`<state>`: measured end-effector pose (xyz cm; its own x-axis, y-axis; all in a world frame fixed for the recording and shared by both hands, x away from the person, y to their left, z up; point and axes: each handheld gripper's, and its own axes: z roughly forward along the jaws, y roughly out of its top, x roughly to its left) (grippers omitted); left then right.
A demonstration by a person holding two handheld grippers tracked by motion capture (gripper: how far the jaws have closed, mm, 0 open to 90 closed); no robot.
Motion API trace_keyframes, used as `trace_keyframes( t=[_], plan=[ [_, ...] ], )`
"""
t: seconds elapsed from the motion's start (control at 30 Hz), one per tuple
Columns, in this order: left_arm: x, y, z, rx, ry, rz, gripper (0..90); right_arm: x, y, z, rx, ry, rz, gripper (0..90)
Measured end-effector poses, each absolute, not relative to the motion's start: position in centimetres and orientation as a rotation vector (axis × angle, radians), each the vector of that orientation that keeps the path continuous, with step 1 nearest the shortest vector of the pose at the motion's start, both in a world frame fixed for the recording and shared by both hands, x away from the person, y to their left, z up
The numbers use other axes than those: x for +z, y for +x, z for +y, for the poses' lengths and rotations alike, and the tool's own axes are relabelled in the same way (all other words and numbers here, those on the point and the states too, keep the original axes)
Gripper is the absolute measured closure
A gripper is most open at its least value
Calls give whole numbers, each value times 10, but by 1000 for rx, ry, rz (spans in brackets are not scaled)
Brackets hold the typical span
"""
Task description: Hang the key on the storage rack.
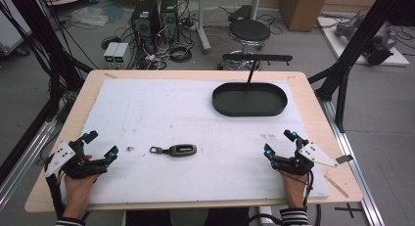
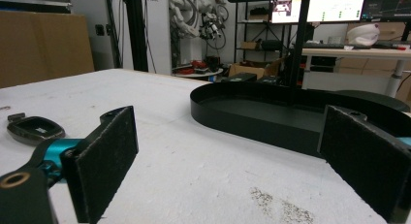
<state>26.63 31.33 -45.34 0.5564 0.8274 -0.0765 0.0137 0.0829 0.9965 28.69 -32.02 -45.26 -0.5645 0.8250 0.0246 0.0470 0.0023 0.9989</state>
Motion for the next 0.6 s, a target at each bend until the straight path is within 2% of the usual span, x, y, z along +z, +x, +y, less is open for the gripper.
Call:
trace_keyframes(
  t=[0.27,0.6],
  plan=[
    [-436,276,312,642,1469,762,17,-453,288,-321,1627,897,1663,63],
    [-391,297,293,554,1716,574,17,-453,288,-321,1627,899,1662,63]
  ],
)
